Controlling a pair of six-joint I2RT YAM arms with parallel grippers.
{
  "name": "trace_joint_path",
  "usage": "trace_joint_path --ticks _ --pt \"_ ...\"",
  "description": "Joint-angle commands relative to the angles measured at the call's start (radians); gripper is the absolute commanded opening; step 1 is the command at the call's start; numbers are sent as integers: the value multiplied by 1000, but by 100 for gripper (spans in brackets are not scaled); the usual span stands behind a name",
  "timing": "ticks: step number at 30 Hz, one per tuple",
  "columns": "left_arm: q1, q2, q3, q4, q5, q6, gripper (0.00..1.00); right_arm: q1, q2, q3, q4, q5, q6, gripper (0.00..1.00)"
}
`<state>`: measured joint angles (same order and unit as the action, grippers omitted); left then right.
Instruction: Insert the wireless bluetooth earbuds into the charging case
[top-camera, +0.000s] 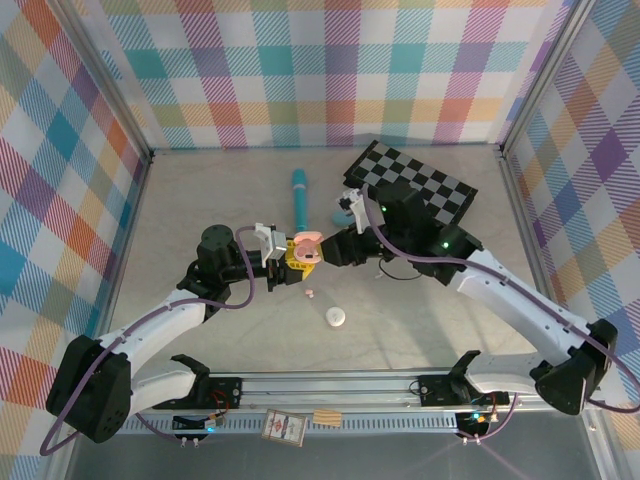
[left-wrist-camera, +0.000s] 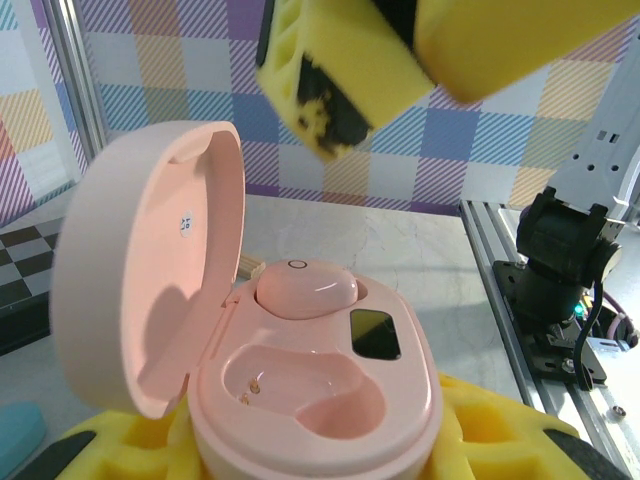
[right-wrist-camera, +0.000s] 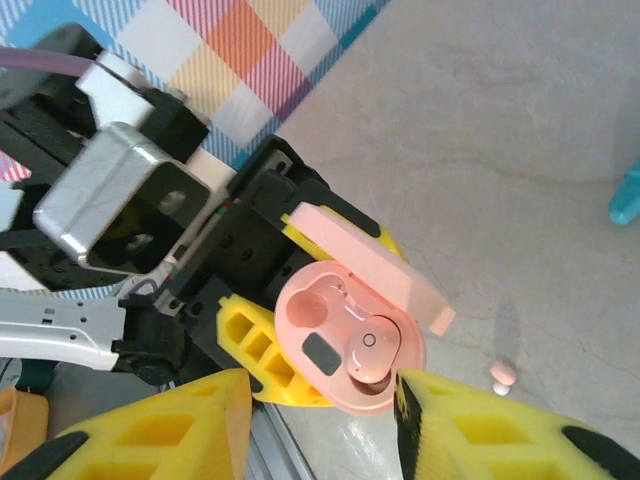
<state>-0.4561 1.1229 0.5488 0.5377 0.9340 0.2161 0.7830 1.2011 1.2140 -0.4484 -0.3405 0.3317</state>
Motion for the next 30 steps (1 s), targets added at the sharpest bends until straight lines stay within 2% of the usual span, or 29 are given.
trace_joint_path --ticks 1,8,13,18,23,30 --pt "9 -14 14 65 21 13 33 0 -93 -67 55 48 -6 45" --pt "38 -20 -12 136 22 -26 33 -105 -210 -267 149 183 164 50" --pt "56 -29 -24 159 8 -45 33 -152 -119 -308 104 222 260 52" --pt "105 5 -40 224 11 -75 33 -145 46 -300 127 127 274 53" --pt "159 20 -65 347 19 -146 33 -140 242 -266 185 -17 200 53" --pt "165 -32 -67 329 17 -155 33 -135 522 -157 269 -174 166 55"
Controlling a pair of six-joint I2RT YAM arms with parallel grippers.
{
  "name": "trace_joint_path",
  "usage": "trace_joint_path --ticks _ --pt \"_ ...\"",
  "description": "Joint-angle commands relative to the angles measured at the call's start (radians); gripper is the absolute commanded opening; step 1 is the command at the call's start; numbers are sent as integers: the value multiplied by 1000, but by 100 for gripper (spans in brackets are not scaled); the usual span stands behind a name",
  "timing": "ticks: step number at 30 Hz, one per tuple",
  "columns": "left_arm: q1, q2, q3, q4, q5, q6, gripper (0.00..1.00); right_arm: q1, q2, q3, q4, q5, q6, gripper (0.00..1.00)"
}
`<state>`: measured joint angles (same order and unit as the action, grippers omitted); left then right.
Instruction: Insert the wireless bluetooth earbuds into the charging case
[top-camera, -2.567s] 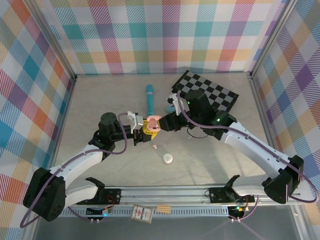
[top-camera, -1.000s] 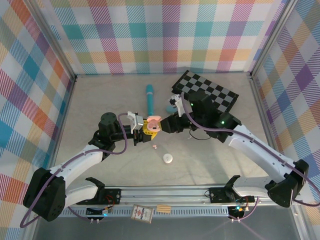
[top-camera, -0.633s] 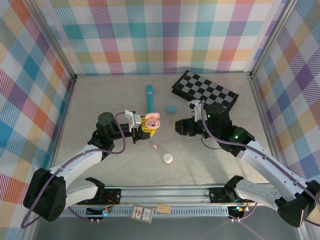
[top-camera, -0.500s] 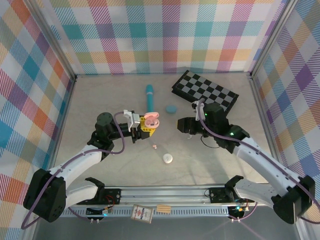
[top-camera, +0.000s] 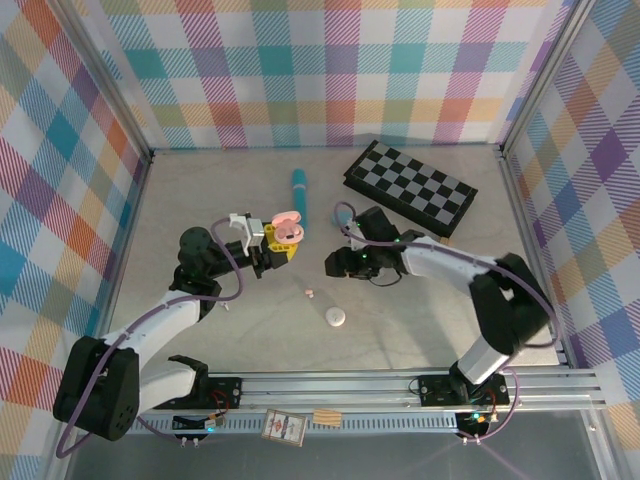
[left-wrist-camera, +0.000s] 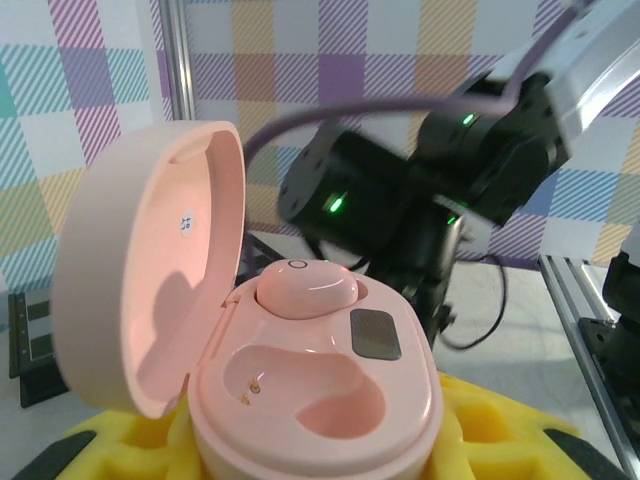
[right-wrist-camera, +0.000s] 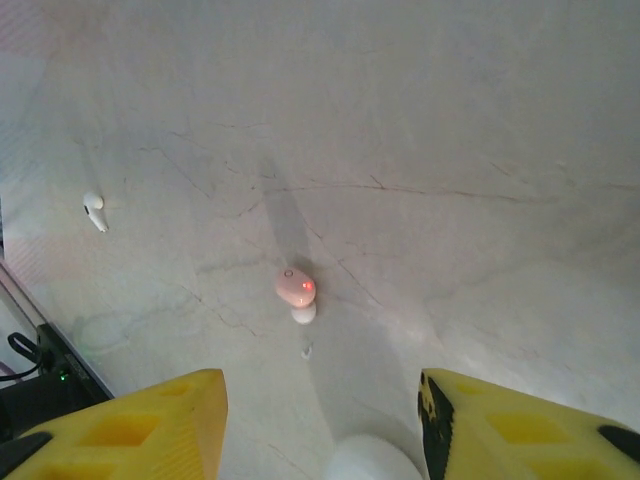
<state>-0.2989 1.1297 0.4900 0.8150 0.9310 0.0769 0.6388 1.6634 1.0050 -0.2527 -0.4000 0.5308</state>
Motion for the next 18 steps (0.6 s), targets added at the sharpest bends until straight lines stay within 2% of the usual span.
trace_joint_path --ticks 1,13,18 --pt "9 -46 -8 44 19 -14 33 15 91 70 78 -119 -37 55" --pt "9 -81 2 0 27 -6 32 96 347 266 14 -126 -123 56" --pt "9 -90 5 -9 28 -5 32 116 378 266 12 -124 -138 56"
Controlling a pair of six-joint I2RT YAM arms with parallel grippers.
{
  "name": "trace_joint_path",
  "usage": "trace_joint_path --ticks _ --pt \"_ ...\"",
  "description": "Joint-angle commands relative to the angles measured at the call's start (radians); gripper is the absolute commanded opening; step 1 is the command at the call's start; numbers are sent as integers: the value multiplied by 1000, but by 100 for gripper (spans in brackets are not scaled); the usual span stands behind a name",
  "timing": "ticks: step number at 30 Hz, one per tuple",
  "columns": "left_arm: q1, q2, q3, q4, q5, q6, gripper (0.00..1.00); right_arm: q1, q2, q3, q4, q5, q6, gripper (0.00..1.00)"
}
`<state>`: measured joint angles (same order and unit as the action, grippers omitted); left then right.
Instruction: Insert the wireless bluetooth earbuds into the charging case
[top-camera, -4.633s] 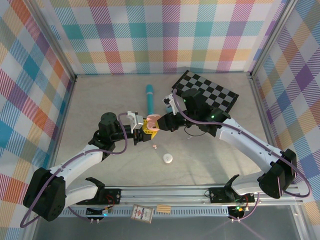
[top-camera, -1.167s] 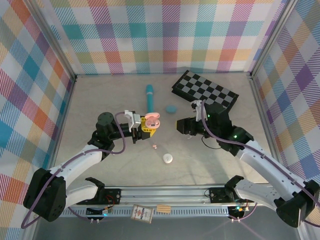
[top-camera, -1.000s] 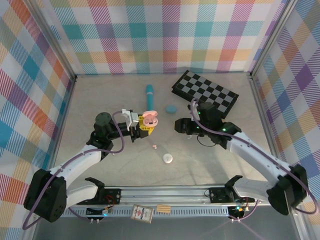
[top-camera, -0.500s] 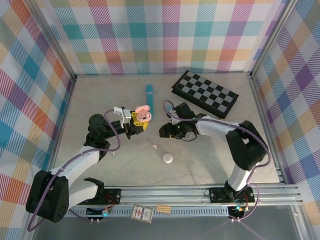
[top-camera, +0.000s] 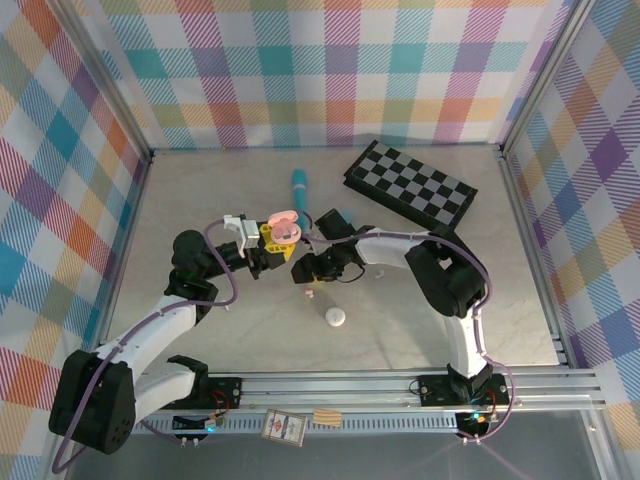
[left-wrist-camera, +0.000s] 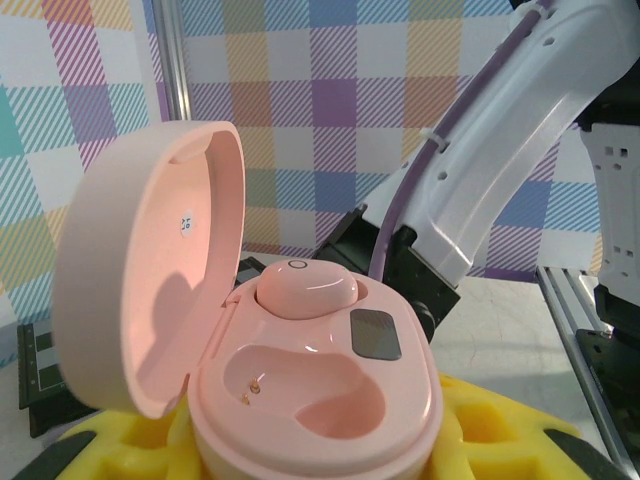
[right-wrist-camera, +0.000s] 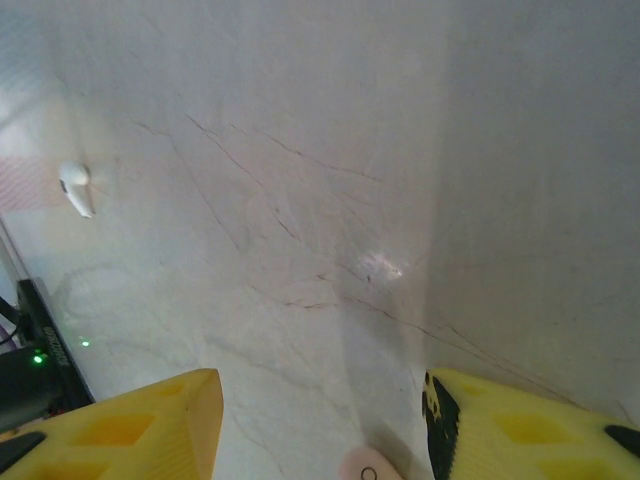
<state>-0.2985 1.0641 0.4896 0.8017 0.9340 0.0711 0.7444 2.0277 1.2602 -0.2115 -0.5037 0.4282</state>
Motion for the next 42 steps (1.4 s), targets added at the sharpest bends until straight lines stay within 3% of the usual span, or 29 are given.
trace_joint_path --ticks 1,21,42 --pt "9 -25 7 1 26 2 32 13 13 4 -29 -18 -43 56" --pt "8 -12 17 8 37 4 32 48 -103 -119 -31 -11 -48 48" --pt "9 -17 8 14 39 0 32 49 1 -50 -75 60 -3 25"
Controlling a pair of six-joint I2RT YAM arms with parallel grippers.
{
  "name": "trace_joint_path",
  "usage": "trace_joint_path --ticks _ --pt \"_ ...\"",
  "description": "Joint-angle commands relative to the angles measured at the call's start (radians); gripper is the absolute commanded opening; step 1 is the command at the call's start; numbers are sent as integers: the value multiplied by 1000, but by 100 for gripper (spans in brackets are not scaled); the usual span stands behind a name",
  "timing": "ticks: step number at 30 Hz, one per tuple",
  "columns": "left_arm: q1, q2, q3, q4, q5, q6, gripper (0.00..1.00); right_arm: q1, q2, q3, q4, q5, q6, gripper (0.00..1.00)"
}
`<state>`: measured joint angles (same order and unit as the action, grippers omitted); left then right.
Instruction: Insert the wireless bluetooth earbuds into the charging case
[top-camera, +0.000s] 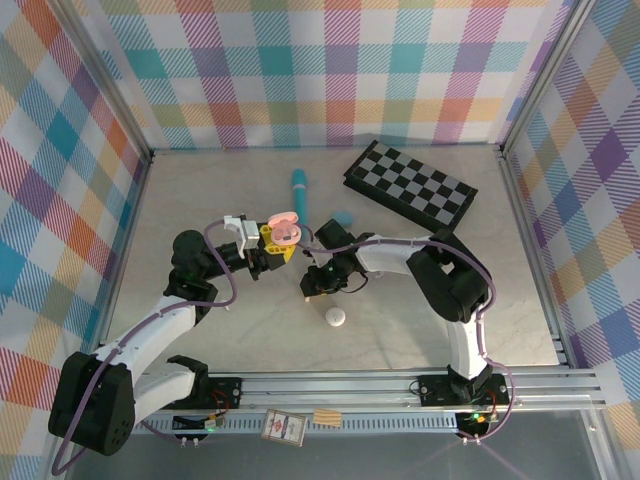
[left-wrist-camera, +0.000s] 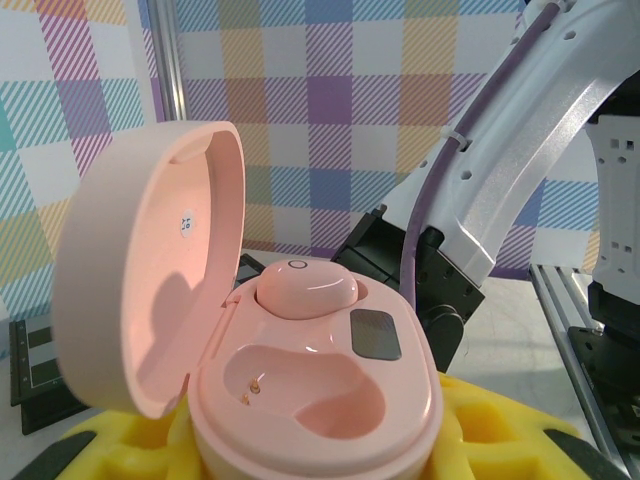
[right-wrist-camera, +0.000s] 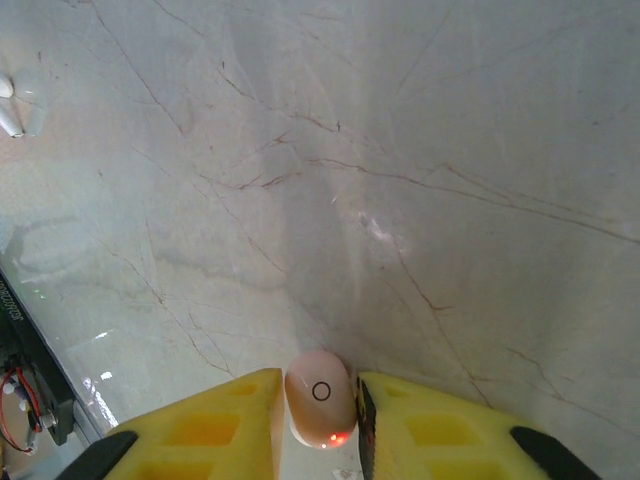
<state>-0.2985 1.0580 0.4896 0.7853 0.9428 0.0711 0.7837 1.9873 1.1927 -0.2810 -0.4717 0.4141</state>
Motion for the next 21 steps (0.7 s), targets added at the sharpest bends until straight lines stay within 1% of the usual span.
trace_joint_path --ticks 1,5,12,18,21 --pt "8 -11 6 29 30 1 32 9 38 17 -10 32 11 24" --pt "9 -9 5 26 27 2 32 9 2 0 -17 62 18 22" --pt "7 -12 1 33 -3 8 32 -10 -151 -64 -15 177 47 19" --pt "6 -19 -12 30 -80 39 32 -69 -337 -127 -45 254 74 19" --pt "-2 -27 -19 13 -142 75 32 -96 -435 -127 -81 260 47 19"
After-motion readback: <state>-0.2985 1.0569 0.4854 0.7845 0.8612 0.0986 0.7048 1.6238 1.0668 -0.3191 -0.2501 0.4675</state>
